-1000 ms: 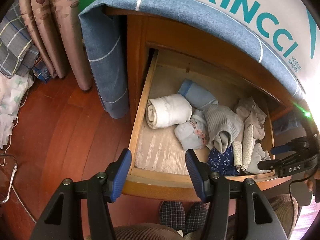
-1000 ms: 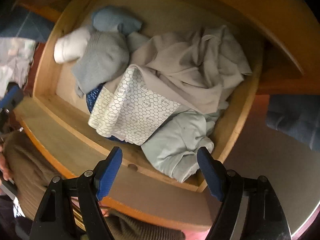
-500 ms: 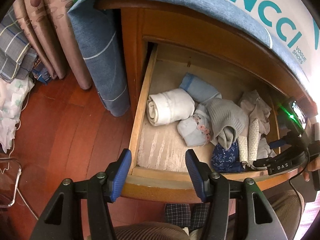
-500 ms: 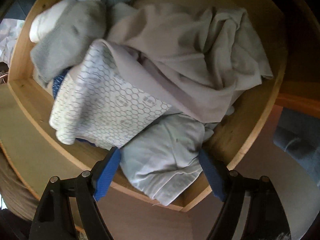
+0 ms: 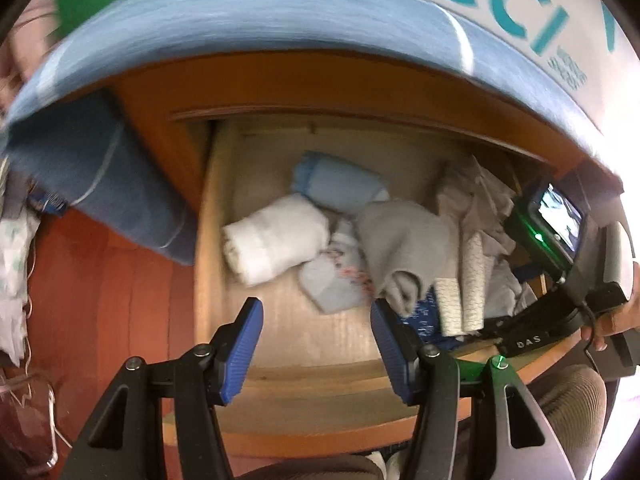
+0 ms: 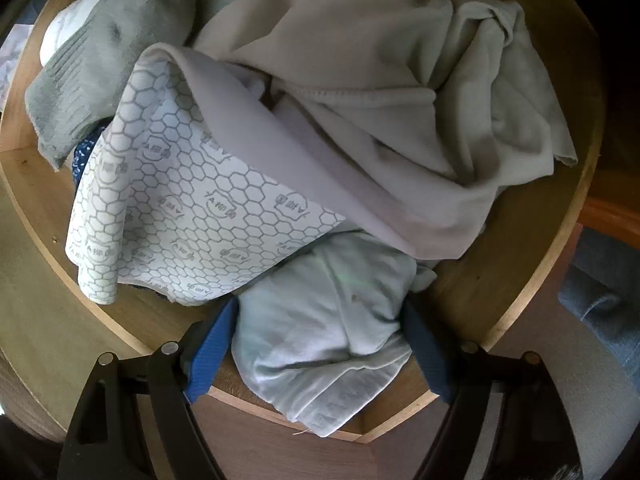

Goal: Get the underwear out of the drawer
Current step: 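Move the right tool back down into the drawer toward the grey clothes, then close the right tool on the pale blue-grey cloth while the left tool grips the grey knit item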

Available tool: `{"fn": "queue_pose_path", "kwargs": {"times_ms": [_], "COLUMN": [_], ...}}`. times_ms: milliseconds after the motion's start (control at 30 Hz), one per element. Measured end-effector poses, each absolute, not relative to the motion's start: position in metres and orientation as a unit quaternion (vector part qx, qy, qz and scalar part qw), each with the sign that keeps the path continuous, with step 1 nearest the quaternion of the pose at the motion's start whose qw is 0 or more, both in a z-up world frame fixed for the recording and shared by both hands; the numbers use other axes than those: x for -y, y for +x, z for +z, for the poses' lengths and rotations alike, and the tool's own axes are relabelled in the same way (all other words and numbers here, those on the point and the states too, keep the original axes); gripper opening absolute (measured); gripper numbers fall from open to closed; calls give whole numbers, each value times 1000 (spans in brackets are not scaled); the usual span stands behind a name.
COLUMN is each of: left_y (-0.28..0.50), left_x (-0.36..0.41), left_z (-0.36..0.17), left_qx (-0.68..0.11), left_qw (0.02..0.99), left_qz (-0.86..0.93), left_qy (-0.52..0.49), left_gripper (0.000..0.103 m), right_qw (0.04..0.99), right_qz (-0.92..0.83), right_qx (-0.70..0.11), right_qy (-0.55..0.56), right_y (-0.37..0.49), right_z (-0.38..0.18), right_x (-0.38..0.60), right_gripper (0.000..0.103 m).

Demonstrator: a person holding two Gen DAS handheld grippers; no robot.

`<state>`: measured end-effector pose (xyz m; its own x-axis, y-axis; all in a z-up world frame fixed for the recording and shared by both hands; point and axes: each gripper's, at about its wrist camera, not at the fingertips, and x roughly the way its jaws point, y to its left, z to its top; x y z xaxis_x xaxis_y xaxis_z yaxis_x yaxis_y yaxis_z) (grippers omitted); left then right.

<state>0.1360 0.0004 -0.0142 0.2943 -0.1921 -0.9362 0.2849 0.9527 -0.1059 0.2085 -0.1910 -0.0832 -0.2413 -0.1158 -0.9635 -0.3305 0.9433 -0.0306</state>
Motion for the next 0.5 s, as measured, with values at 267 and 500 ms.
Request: {"fn": "queue_pose_path", "kwargs": {"times_ms": [267,500], "left_y": [150,153], "left_x": [17,22], "left_z": [-21,-30], "left_qx": [-592,-604], "left_qw": [787,779], "left_qz": [-163,-160], "left_qy": [51,46], "left_gripper": [57,57], "right_qw": [620,682], "right_qz": [69,39], "right_qx": [-772,-727], "right_qy": [-126,-72], "right_y": [195,186], "right_z": [-82,-52], "right_x": [196,210], "right_gripper": [50,46]}}
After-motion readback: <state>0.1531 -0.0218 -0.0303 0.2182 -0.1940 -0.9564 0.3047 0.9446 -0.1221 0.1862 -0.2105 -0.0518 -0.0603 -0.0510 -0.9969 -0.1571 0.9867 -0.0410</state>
